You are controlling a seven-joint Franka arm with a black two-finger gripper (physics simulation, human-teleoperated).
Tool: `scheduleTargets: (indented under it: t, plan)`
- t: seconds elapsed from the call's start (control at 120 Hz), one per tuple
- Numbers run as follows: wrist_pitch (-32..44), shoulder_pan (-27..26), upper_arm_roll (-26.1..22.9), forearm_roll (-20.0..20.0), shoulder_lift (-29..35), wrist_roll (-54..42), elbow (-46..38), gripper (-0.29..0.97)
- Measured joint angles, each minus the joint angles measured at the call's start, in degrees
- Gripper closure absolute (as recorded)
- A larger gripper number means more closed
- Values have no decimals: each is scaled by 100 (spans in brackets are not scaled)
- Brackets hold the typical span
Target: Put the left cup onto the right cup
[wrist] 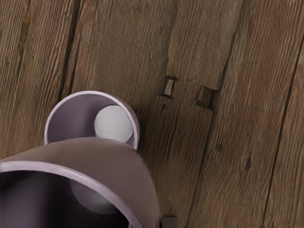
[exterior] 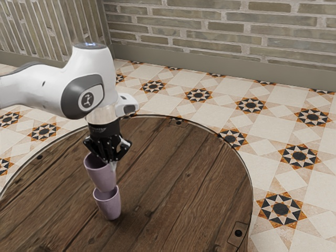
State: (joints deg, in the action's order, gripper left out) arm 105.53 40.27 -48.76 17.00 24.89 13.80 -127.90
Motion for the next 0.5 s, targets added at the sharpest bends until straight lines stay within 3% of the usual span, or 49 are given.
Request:
scheduleTargets:
  t: [0.5]
  plan:
    - [-63,195,-160,-53,3,32,-33,79]
